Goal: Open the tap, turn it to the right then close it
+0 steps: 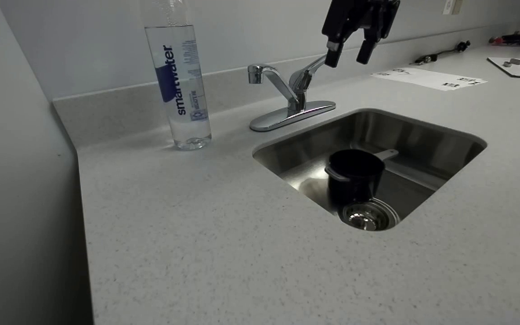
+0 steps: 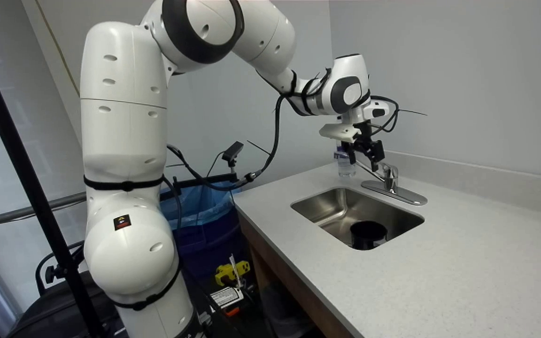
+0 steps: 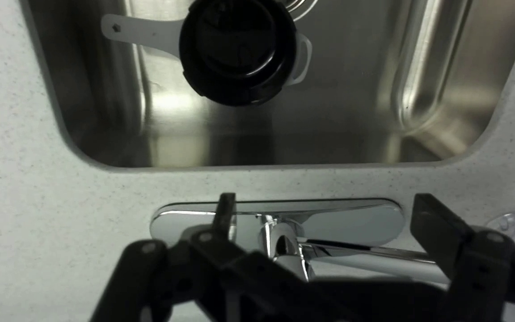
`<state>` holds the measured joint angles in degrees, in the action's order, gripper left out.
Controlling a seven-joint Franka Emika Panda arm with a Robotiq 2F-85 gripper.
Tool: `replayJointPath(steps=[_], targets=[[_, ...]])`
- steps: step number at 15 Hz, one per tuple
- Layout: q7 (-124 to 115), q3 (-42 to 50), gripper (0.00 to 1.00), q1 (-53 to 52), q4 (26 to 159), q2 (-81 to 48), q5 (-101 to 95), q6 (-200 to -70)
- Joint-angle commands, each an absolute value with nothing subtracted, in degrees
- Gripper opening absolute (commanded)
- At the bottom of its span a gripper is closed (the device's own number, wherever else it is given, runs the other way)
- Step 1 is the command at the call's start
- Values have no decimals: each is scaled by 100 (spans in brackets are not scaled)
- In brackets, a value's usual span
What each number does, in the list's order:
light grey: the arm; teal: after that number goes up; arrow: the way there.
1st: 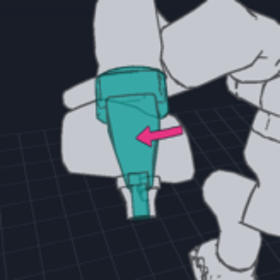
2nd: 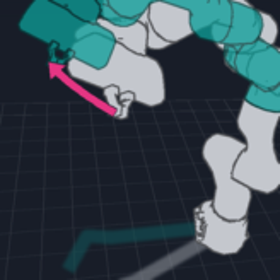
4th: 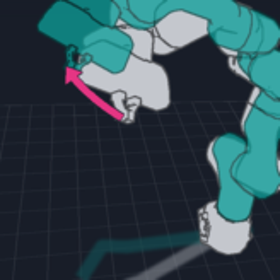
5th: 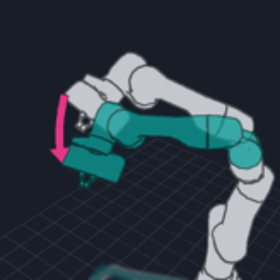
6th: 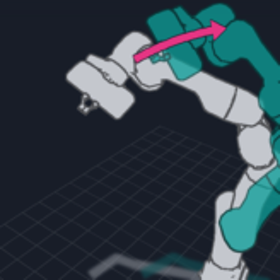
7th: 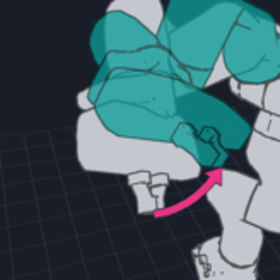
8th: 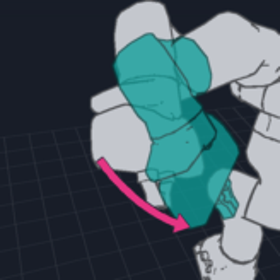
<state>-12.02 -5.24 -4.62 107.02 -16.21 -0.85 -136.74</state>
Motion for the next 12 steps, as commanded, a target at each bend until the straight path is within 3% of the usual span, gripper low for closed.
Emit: replayJointPath(steps=[1,12], targets=[[-1152,-534,100,-603,10299,-1910,79,-13739],[-1235,-457,100,-796,10026,-2252,-104,-14335]])
